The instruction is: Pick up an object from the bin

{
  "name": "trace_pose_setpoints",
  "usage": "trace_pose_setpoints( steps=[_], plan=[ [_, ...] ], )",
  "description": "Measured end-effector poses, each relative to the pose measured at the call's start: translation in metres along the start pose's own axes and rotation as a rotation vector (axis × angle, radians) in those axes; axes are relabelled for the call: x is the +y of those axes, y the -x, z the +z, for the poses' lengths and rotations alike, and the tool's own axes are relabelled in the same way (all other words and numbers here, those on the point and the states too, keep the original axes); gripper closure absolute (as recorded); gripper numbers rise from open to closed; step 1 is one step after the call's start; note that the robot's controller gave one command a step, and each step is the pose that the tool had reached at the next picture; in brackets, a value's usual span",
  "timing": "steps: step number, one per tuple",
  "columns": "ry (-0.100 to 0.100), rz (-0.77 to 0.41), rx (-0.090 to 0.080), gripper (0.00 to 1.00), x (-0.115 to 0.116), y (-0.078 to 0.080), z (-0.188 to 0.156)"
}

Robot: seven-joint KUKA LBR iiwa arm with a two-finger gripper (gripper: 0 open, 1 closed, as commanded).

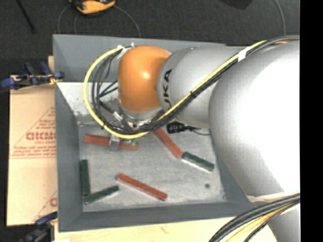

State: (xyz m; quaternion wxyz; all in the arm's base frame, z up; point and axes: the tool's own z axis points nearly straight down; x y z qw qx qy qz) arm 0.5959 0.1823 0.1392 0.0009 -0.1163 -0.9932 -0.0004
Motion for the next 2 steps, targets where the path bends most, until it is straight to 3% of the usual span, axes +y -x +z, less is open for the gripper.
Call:
trace_pose_setpoints(
  steps=[2],
  plan=[
    [0.002,0.000,-0.004,1.00,0.000,0.001,-0.029]
  ],
)
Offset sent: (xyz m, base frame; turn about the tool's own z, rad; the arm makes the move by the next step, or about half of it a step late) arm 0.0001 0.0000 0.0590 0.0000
